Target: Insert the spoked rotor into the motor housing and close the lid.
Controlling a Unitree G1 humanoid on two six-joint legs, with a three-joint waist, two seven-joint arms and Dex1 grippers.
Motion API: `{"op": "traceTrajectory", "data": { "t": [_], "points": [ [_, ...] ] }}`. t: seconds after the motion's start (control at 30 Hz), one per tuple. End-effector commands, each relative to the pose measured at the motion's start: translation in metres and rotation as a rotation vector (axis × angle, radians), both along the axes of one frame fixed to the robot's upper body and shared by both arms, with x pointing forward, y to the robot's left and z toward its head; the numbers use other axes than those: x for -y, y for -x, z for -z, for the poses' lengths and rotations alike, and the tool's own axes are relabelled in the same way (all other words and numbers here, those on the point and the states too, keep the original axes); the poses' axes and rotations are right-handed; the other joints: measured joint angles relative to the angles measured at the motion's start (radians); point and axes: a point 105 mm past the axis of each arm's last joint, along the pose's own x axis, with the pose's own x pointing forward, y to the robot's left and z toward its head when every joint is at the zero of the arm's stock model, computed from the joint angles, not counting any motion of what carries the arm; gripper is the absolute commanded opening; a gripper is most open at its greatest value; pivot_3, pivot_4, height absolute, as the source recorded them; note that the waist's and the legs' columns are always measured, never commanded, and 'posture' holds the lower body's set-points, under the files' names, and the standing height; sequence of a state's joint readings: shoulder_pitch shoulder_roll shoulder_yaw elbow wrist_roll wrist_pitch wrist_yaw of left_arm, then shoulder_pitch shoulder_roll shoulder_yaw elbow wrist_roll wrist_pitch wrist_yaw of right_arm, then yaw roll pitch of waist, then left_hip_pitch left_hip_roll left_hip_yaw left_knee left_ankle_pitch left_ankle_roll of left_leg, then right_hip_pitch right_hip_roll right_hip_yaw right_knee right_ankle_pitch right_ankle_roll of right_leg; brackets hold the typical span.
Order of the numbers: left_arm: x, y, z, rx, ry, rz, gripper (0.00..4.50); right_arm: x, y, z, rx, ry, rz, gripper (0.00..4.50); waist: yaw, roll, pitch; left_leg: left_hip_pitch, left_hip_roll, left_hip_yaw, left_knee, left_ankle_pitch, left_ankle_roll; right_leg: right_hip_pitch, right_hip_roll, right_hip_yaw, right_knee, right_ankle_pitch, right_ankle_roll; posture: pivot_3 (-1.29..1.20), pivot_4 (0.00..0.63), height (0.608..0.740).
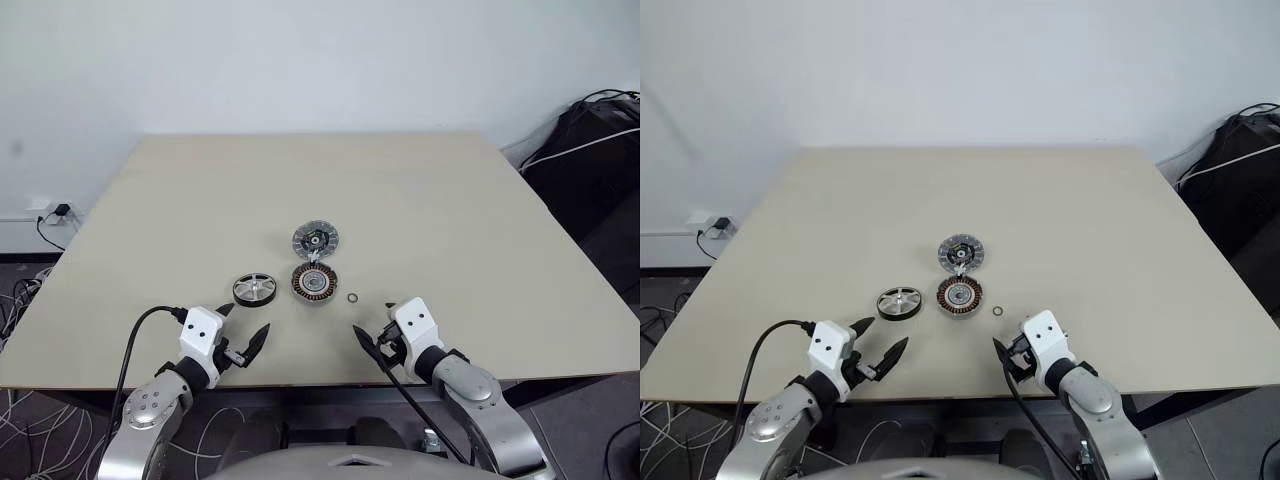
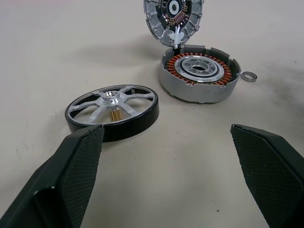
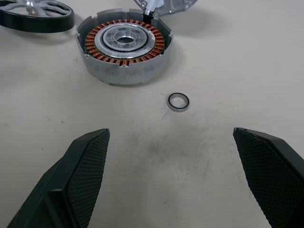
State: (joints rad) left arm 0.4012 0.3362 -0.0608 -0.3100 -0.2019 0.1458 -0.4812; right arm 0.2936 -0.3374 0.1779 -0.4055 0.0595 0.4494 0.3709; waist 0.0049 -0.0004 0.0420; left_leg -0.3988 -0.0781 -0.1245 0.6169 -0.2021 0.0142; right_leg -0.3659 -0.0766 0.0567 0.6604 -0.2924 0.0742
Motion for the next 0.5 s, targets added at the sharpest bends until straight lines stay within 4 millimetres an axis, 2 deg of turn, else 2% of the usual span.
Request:
{"op": "traceTrajectory", "data": {
  "t": [0.03,0.37,0.5],
  "points": [
    [0.003,-0.004,-0.010,0.045,0.009,0.012,4.50,0.001,-0.005,-0.008,0.028,-0.012,0.011,4.46,0.000,0.000,0.000,0.000,0.000,0.000,0.000,0.000,0.000,0.000,0.000,0.000,0.000,0.000,0.000,0.00,0.000,0.740],
    [0.007,-0.005,-0.015,0.051,0.011,0.014,4.50,0.002,-0.007,-0.006,0.013,-0.030,0.043,4.46,0.000,0.000,0.000,0.000,0.000,0.000,0.000,0.000,0.000,0.000,0.000,0.000,0.000,0.000,0.000,0.00,0.000,0.740],
    [0.007,-0.005,-0.016,0.051,0.012,0.013,4.50,0.004,-0.016,0.000,0.003,-0.012,0.096,4.46,-0.002,0.000,0.000,0.000,0.000,0.000,0.000,0.000,0.000,0.000,0.000,0.000,0.000,0.000,0.000,0.00,0.000,0.740]
  ]
}}
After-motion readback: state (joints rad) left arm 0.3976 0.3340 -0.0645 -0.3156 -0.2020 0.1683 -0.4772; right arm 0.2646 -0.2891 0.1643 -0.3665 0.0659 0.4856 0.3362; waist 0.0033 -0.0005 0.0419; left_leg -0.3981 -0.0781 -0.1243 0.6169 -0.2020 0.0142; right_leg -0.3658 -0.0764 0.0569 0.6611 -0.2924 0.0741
